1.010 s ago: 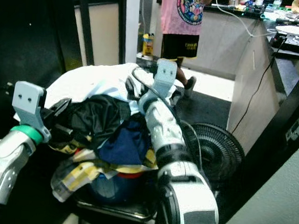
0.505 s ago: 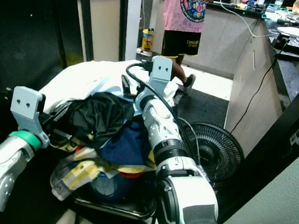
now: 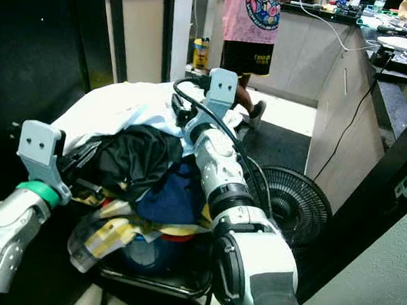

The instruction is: Clothes washing

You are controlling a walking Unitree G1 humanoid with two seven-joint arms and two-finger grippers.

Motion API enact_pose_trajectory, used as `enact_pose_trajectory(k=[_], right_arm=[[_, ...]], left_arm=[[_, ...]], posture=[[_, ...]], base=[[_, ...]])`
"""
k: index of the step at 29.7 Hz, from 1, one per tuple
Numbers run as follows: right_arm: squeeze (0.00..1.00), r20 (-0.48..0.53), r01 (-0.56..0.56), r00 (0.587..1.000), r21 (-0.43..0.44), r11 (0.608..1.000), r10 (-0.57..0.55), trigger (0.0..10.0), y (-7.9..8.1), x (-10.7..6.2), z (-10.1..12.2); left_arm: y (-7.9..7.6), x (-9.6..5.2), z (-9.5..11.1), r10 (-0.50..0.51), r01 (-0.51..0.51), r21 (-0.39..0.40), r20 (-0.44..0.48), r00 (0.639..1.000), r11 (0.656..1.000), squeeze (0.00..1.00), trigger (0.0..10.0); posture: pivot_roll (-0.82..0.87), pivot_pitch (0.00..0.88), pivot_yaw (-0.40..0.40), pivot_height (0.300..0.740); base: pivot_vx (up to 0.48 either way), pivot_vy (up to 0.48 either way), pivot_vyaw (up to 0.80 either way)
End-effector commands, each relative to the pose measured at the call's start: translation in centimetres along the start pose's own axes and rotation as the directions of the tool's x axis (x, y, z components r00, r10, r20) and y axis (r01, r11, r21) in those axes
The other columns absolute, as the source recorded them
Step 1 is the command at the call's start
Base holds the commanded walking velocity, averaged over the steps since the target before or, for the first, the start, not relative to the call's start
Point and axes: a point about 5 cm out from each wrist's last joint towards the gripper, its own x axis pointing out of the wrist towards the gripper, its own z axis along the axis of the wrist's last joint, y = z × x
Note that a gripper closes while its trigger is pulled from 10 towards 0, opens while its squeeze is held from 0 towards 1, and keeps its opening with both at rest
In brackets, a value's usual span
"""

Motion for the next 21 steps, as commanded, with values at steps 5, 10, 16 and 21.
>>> enact_pose_trajectory(k=[5,10,16,21], right_arm=[[0.0,0.012,-0.02,1.0,0.022,1.0,0.02,0.0,0.5,0.2,0.2],[0.0,0.014,-0.027,1.0,0.025,0.999,0.027,0.0,0.7,0.3,0.2],[0.0,0.054,-0.057,0.997,0.031,0.998,0.056,0.0,1.1,0.6,1.3],[0.0,0.108,-0.098,0.99,0.04,0.994,0.093,0.0,1.5,0.8,2.5]], left_arm=[[-0.4,-0.3,-0.2,-0.003,0.003,-0.007,-0.01,1.0,1.0,0.0,10.0],[-0.4,-0.3,-0.2,0.0,0.0,-0.008,-0.011,1.0,1.0,0.0,10.0],[-0.3,-0.4,-0.3,0.005,-0.005,-0.008,-0.011,1.0,1.0,0.0,10.0],[-0.3,-0.4,-0.4,0.007,-0.007,-0.009,-0.011,1.0,1.0,0.0,10.0]], posture=[[0.06,0.071,0.005,0.74],[0.06,0.067,0.003,0.74],[0.06,0.054,-0.003,0.74],[0.06,0.051,-0.004,0.74]], base=[[0.0,0.0,0.0],[0.0,0.0,0.0],[0.0,0.0,0.0],[0.0,0.0,0.0]])
